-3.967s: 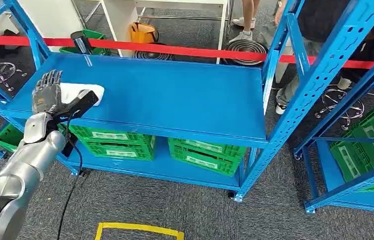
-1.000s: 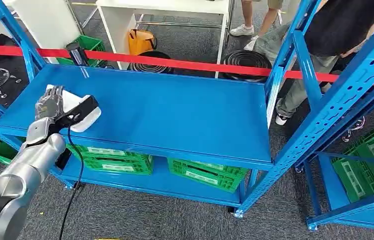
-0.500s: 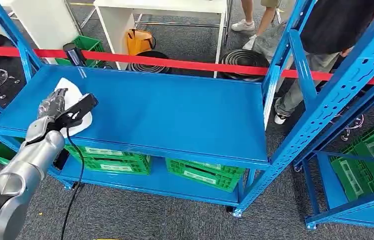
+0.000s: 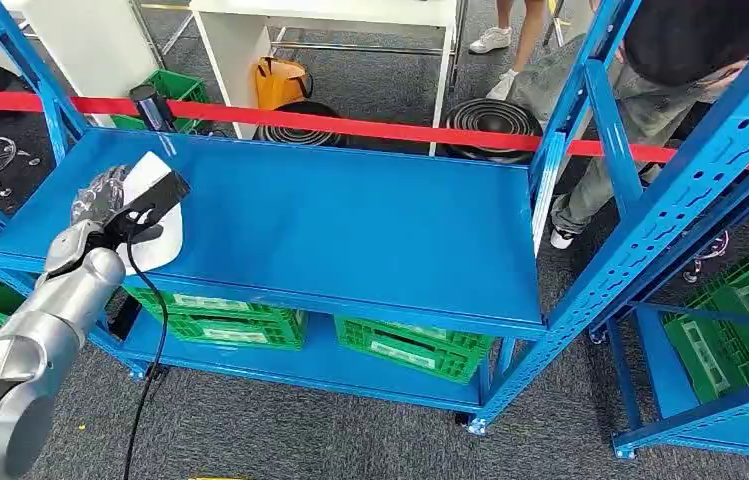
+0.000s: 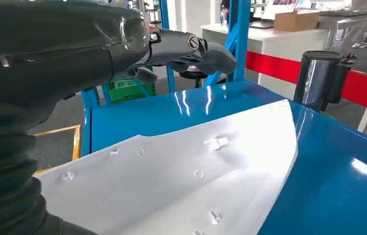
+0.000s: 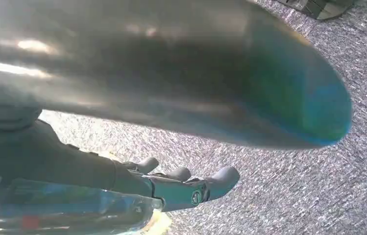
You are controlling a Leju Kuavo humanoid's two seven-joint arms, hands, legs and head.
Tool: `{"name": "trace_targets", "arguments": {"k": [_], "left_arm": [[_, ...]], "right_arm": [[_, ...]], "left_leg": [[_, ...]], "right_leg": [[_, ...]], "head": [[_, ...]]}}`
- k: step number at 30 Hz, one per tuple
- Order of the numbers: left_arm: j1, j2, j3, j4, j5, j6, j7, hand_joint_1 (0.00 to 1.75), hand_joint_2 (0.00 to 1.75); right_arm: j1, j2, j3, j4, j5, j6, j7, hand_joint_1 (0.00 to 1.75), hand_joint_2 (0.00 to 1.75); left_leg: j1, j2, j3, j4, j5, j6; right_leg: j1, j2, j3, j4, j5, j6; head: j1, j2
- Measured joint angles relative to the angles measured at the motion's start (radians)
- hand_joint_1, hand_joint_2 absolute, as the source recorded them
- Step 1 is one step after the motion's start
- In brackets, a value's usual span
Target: Take the parts from the cabinet and place them on the table.
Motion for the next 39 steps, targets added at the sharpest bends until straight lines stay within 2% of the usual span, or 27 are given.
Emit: {"name": "trace_targets", "arguments": {"k": [4, 6, 12, 16, 25, 34, 39], "left_arm": [[-0.009, 0.002, -0.002, 0.001, -0.008, -0.059, 0.019, 0.00, 1.75], [-0.013, 0.005, -0.008, 0.002, -0.018, -0.057, 0.030, 0.00, 1.75], [-0.017, 0.016, -0.014, 0.002, -0.021, -0.023, 0.048, 0.00, 1.75], [-0.017, 0.031, -0.015, 0.004, -0.029, 0.021, 0.096, 0.00, 1.75], [-0.004, 0.065, -0.015, 0.009, -0.038, 0.062, 0.155, 0.00, 1.75], [0.021, 0.087, -0.014, 0.009, -0.030, 0.068, 0.172, 0.00, 1.75], [0.053, 0.086, -0.005, 0.009, 0.018, 0.049, 0.127, 0.00, 1.75]], "right_arm": [[-0.002, 0.001, 0.001, 0.000, -0.003, 0.001, 0.002, 0.00, 0.00], [-0.004, 0.001, 0.002, 0.000, -0.003, 0.001, 0.003, 0.00, 0.00], [-0.005, 0.004, 0.005, 0.000, -0.008, 0.001, 0.003, 0.00, 0.00], [-0.004, 0.008, 0.006, 0.000, -0.016, 0.000, 0.004, 0.00, 0.00], [-0.003, 0.019, 0.011, 0.000, -0.024, -0.011, 0.006, 0.00, 0.00], [0.000, 0.021, 0.016, 0.000, -0.028, -0.014, 0.006, 0.00, 0.00], [0.008, 0.022, 0.019, 0.000, -0.043, -0.020, 0.006, 0.00, 0.00]], "left_leg": [[0.000, 0.000, 0.000, 0.000, 0.000, 0.000], [0.000, 0.000, 0.000, 0.000, 0.000, 0.000], [0.000, 0.000, 0.000, 0.000, 0.000, 0.000], [0.000, 0.000, 0.000, 0.000, 0.000, 0.000], [0.000, 0.000, 0.000, 0.000, 0.000, 0.000], [0.000, 0.000, -0.001, 0.000, 0.000, 0.000], [0.000, 0.000, -0.001, 0.000, 0.000, 0.000]], "right_leg": [[0.000, 0.000, 0.000, 0.000, 0.000, 0.000], [0.000, 0.000, 0.000, 0.000, 0.000, 0.000], [0.000, 0.000, 0.000, 0.000, 0.000, 0.000], [0.000, 0.000, 0.000, 0.000, 0.000, 0.000], [0.000, 0.000, 0.000, 0.000, 0.000, 0.000], [0.000, 0.000, 0.000, 0.000, 0.000, 0.000], [0.000, 0.000, -0.001, 0.000, 0.000, 0.000]], "head": [[0.000, 0.000], [0.000, 0.000], [0.000, 0.000], [0.000, 0.000], [0.000, 0.000], [0.000, 0.000], [0.000, 0.000]]}}
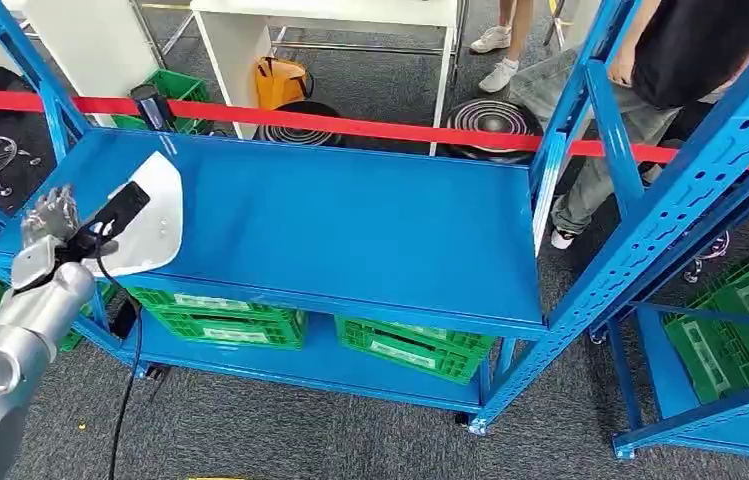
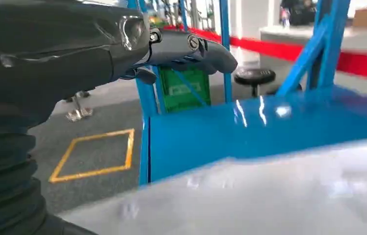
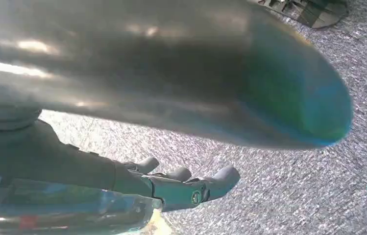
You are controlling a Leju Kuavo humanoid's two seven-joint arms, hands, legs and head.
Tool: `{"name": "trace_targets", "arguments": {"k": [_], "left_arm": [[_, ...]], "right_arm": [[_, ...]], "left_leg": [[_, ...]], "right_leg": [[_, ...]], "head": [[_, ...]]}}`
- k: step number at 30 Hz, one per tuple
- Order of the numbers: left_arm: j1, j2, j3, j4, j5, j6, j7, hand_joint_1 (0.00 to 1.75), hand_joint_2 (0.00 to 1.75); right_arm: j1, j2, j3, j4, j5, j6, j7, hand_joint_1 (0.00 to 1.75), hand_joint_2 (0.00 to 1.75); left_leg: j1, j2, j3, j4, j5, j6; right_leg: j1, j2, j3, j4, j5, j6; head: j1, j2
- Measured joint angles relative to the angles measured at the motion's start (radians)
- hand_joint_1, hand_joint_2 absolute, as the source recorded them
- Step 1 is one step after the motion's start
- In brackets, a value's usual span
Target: Take the parts from the cabinet and place them on the table.
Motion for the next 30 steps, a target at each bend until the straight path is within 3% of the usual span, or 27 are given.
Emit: {"name": "trace_targets", "arguments": {"k": [4, 22, 30], "left_arm": [[0.023, -0.014, 0.006, 0.000, 0.018, -0.013, -0.027, 0.00, 1.75], [0.028, -0.028, 0.012, 0.000, 0.020, -0.015, -0.031, 0.00, 1.75], [0.032, -0.038, 0.028, 0.000, 0.065, -0.016, -0.076, 0.00, 1.75]], "right_arm": [[0.006, 0.000, 0.001, 0.000, -0.009, -0.008, -0.002, 0.00, 0.00], [0.011, 0.000, 0.006, 0.000, -0.011, -0.009, -0.002, 0.00, 0.00], [0.013, 0.000, 0.006, 0.000, -0.014, -0.014, -0.006, 0.00, 0.00]], "left_leg": [[0.000, 0.000, 0.000, 0.000, 0.000, 0.000], [0.000, 0.000, 0.000, 0.000, 0.000, 0.000], [0.000, 0.000, 0.000, 0.000, 0.000, 0.000]], "right_leg": [[0.000, 0.000, 0.000, 0.000, 0.000, 0.000], [0.000, 0.000, 0.000, 0.000, 0.000, 0.000], [0.000, 0.000, 0.000, 0.000, 0.000, 0.000]], "head": [[0.000, 0.000], [0.000, 0.000], [0.000, 0.000]]}}
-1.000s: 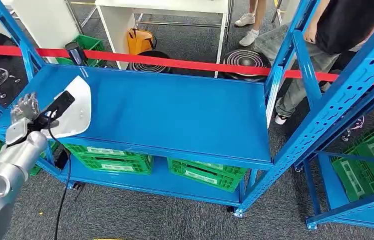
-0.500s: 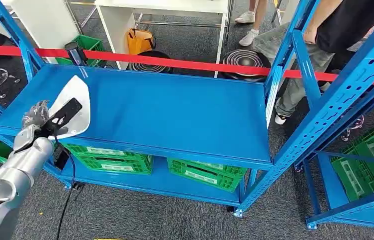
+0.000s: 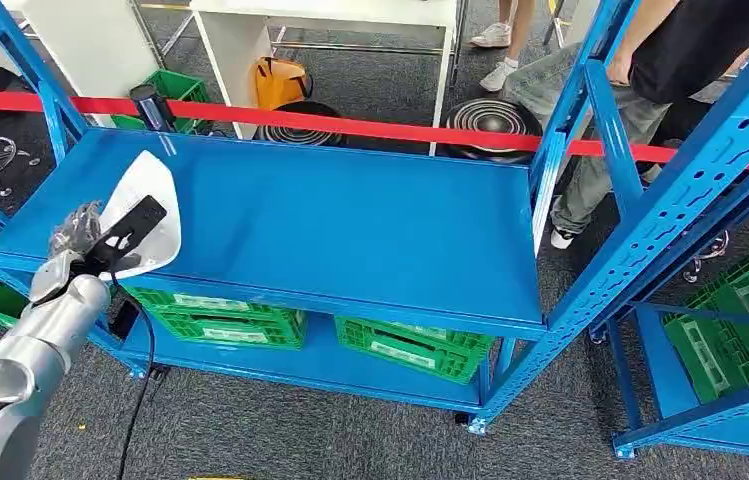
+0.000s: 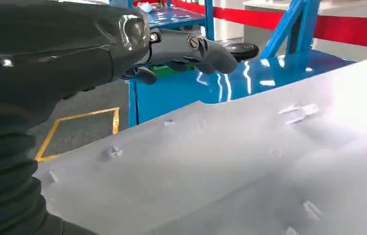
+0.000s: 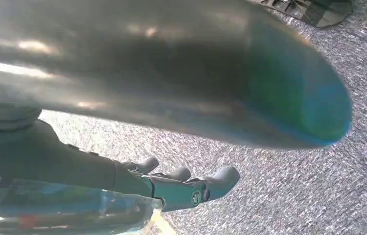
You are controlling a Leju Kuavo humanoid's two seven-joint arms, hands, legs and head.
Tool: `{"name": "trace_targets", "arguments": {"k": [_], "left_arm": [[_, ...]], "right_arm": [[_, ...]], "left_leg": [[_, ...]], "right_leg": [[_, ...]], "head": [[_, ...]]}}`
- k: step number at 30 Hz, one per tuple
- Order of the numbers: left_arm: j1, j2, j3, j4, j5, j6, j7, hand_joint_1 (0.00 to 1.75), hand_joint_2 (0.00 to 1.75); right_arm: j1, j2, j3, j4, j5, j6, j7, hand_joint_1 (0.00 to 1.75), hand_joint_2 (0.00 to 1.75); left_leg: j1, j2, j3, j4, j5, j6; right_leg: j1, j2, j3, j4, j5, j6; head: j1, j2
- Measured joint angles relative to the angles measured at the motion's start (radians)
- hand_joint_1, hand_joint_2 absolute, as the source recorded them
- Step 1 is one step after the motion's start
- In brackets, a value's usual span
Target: Take the parts from the cabinet and place them on the table.
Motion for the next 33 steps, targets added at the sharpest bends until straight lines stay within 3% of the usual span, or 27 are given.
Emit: {"name": "trace_targets", "arguments": {"k": [5, 11, 15, 16, 17, 18, 19, 25, 27, 29, 30, 31, 33], "left_arm": [[0.023, -0.032, 0.084, 0.000, 0.194, -0.013, -0.111, 0.00, 1.75], [0.044, -0.060, 0.160, 0.000, 0.281, -0.008, -0.130, 0.00, 1.75], [0.062, -0.070, 0.228, 0.001, 0.415, 0.004, -0.121, 0.09, 1.75], [0.066, -0.072, 0.243, 0.002, 0.427, 0.004, -0.121, 0.38, 1.75], [0.075, -0.073, 0.253, 0.005, 0.442, 0.001, -0.119, 1.15, 1.75], [0.086, -0.078, 0.262, 0.007, 0.452, 0.002, -0.123, 0.52, 1.75], [0.088, -0.082, 0.270, 0.007, 0.461, 0.006, -0.126, 0.07, 1.75], [0.107, -0.091, 0.299, 0.011, 0.506, 0.009, -0.121, 0.12, 1.75], [0.107, -0.093, 0.304, 0.011, 0.515, 0.009, -0.121, 0.31, 1.75], [0.107, -0.094, 0.307, 0.012, 0.518, 0.009, -0.121, 1.62, 1.75], [0.107, -0.095, 0.310, 0.012, 0.520, 0.010, -0.121, 1.61, 1.75], [0.107, -0.095, 0.314, 0.012, 0.523, 0.011, -0.121, 1.71, 1.75], [0.107, -0.096, 0.316, 0.012, 0.530, 0.011, -0.121, 1.69, 1.75]], "right_arm": [[0.008, 0.000, 0.005, -0.004, -0.006, -0.015, -0.005, 0.00, 0.00], [0.017, -0.001, 0.012, -0.010, -0.019, -0.035, -0.007, 0.00, 0.00], [0.025, -0.002, 0.020, -0.012, -0.039, -0.050, -0.009, 0.00, 0.00], [0.027, -0.003, 0.022, -0.012, -0.042, -0.052, -0.011, 0.00, 0.00], [0.030, -0.004, 0.024, -0.012, -0.044, -0.053, -0.013, 0.00, 0.00], [0.031, -0.004, 0.025, -0.012, -0.049, -0.056, -0.014, 0.00, 0.00], [0.032, -0.004, 0.026, -0.012, -0.051, -0.059, -0.014, 0.00, 0.00], [0.034, -0.004, 0.034, -0.012, -0.058, -0.077, -0.014, 0.00, 0.00], [0.034, -0.004, 0.036, -0.012, -0.059, -0.081, -0.014, 0.00, 0.00], [0.035, -0.004, 0.040, -0.012, -0.059, -0.082, -0.013, 0.00, 0.00], [0.035, -0.004, 0.041, -0.012, -0.059, -0.084, -0.013, 0.00, 0.00], [0.036, -0.005, 0.043, -0.012, -0.059, -0.085, -0.013, 0.00, 0.00], [0.035, -0.005, 0.048, -0.012, -0.059, -0.086, -0.011, 0.00, 0.00]], "left_leg": [[0.000, 0.000, 0.000, 0.000, 0.000, 0.000], [0.000, 0.000, 0.000, 0.000, 0.000, 0.000], [0.000, 0.000, 0.001, 0.000, -0.001, 0.000], [0.000, 0.000, 0.001, 0.000, -0.001, 0.000], [0.000, 0.000, 0.001, 0.000, -0.001, 0.000], [0.000, 0.000, 0.001, 0.000, 0.000, 0.000], [0.000, -0.001, 0.001, 0.000, 0.000, 0.000], [0.000, 0.000, 0.004, 0.000, -0.001, 0.000], [0.000, 0.000, 0.005, 0.000, -0.001, 0.000], [0.000, 0.000, 0.005, 0.000, -0.001, 0.000], [0.000, 0.000, 0.005, 0.000, -0.001, 0.000], [0.000, 0.000, 0.006, 0.000, -0.001, 0.000], [0.000, 0.000, 0.006, 0.000, -0.001, 0.000]], "right_leg": [[0.000, 0.000, 0.000, 0.000, 0.000, 0.000], [0.000, 0.000, 0.000, 0.000, 0.000, 0.000], [0.000, 0.000, 0.001, 0.000, 0.000, 0.000], [0.000, 0.000, 0.001, 0.000, 0.000, 0.000], [0.000, 0.000, 0.001, 0.000, 0.000, 0.000], [0.000, 0.000, 0.001, 0.000, 0.000, 0.000], [0.000, 0.000, 0.002, 0.000, 0.000, 0.000], [0.000, 0.000, 0.004, 0.000, 0.000, 0.000], [0.000, 0.000, 0.005, 0.000, 0.000, 0.000], [0.000, 0.000, 0.005, 0.000, 0.000, 0.000], [0.000, 0.000, 0.005, 0.000, 0.000, 0.000], [0.000, 0.000, 0.006, 0.000, 0.000, 0.000], [0.000, 0.000, 0.006, 0.000, 0.000, 0.000]], "head": [[0.000, 0.000], [0.000, 0.000], [0.000, 0.000], [0.000, 0.000], [0.000, 0.000], [0.000, 0.000], [0.000, 0.000], [0.000, 0.000], [0.000, 0.000], [0.000, 0.000], [0.000, 0.000], [0.000, 0.000], [0.000, 0.000]]}}
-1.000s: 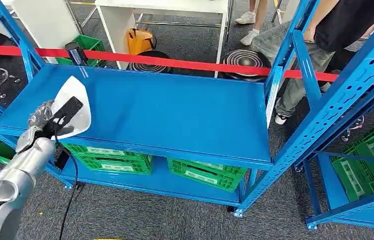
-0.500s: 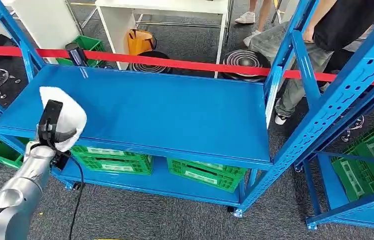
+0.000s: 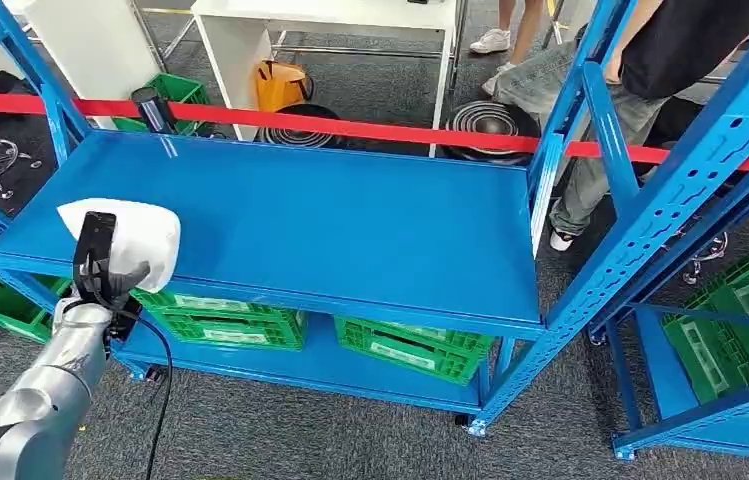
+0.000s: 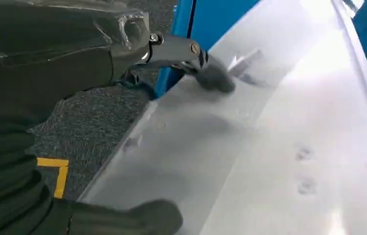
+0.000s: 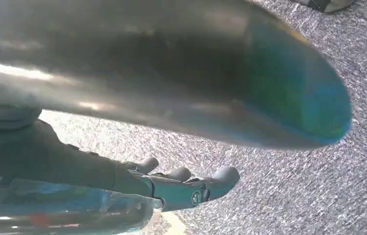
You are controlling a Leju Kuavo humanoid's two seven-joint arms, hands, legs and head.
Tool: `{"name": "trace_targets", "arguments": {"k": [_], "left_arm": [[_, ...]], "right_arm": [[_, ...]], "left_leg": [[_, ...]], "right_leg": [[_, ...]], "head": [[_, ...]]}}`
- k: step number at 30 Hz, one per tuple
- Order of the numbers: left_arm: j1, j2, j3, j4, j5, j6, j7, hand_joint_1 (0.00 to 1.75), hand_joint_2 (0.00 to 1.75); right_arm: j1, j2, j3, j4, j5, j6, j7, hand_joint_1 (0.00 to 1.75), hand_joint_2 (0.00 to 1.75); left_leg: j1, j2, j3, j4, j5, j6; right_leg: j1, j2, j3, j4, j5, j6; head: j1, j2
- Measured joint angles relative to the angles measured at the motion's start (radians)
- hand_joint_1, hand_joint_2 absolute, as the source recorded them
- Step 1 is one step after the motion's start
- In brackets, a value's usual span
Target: Take the parts from the cabinet and place them on the table.
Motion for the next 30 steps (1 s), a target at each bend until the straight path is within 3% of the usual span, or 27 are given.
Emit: {"name": "trace_targets", "arguments": {"k": [9, 10, 14, 16, 17, 18, 19, 23, 25, 30], "left_arm": [[0.000, -0.003, 0.006, 0.000, 0.022, 0.003, -0.012, 1.75, 1.75], [0.000, -0.006, 0.006, 0.000, 0.025, 0.003, -0.013, 1.66, 1.75], [0.000, -0.013, 0.005, 0.000, 0.032, 0.021, -0.024, 1.66, 1.75], [0.010, -0.015, 0.005, 0.000, 0.031, 0.027, -0.025, 1.75, 1.75], [0.014, -0.016, 0.004, 0.000, 0.030, 0.031, -0.030, 1.57, 1.75], [0.014, -0.018, 0.004, 0.000, 0.029, 0.032, -0.031, 0.77, 1.75], [0.014, -0.018, 0.001, 0.000, 0.016, 0.035, -0.035, 1.54, 1.75], [0.013, -0.017, -0.025, 0.000, -0.007, 0.054, -0.045, 1.54, 1.75], [0.013, -0.018, -0.031, -0.001, -0.008, 0.054, -0.047, 1.68, 1.75], [0.011, -0.017, -0.055, -0.002, -0.024, 0.078, -0.063, 1.66, 1.75]], "right_arm": [[-0.002, -0.002, 0.008, 0.000, 0.000, 0.000, 0.007, 0.00, 0.00], [-0.003, -0.002, 0.009, 0.000, 0.000, 0.000, 0.007, 0.00, 0.00], [-0.002, -0.002, 0.011, 0.000, 0.000, 0.000, 0.007, 0.00, 0.00], [-0.002, -0.002, 0.013, 0.000, 0.000, 0.000, 0.007, 0.00, 0.00], [-0.002, -0.002, 0.014, 0.000, 0.000, 0.000, 0.007, 0.00, 0.00], [-0.002, -0.002, 0.016, 0.000, 0.000, 0.000, 0.007, 0.00, 0.00], [-0.003, -0.003, 0.016, 0.000, 0.000, 0.000, 0.007, 0.00, 0.00], [-0.004, -0.003, 0.024, -0.001, 0.000, 0.003, 0.007, 0.00, 0.00], [-0.004, -0.003, 0.026, -0.001, 0.000, 0.005, 0.007, 0.00, 0.00], [-0.005, -0.004, 0.030, -0.001, -0.002, 0.010, 0.007, 0.00, 0.00]], "left_leg": [[0.000, -0.001, 0.002, 0.000, 0.000, 0.000], [0.000, -0.001, 0.003, 0.000, 0.000, 0.000], [0.000, 0.001, 0.003, 0.000, 0.000, 0.000], [0.000, 0.001, 0.003, 0.000, 0.000, 0.000], [0.000, 0.001, 0.002, 0.000, 0.000, 0.000], [0.000, -0.001, 0.002, 0.000, 0.000, 0.000], [0.000, -0.001, 0.002, 0.000, 0.000, 0.000], [0.000, 0.000, 0.001, 0.000, 0.000, 0.000], [0.000, 0.000, 0.001, 0.000, 0.000, 0.000], [0.000, 0.000, 0.001, 0.000, 0.000, 0.000]], "right_leg": [[0.000, -0.001, 0.003, 0.000, 0.000, 0.000], [0.000, -0.001, 0.003, 0.000, 0.000, 0.000], [0.000, 0.001, 0.003, 0.000, 0.000, 0.000], [0.000, 0.001, 0.002, 0.000, 0.000, 0.000], [0.000, 0.001, 0.001, 0.000, 0.000, 0.000], [0.000, 0.000, 0.002, 0.000, 0.000, 0.000], [0.000, 0.000, 0.002, 0.000, 0.000, 0.000], [0.000, 0.000, 0.002, 0.000, 0.000, 0.000], [0.000, 0.000, 0.001, 0.000, 0.000, 0.000], [0.000, 0.000, 0.001, 0.000, 0.000, 0.000]], "head": [[0.000, 0.000], [0.000, 0.000], [0.000, 0.000], [0.000, 0.000], [0.000, 0.000], [0.001, 0.000], [0.000, 0.000], [0.000, 0.000], [0.000, 0.000], [0.000, 0.000]]}}
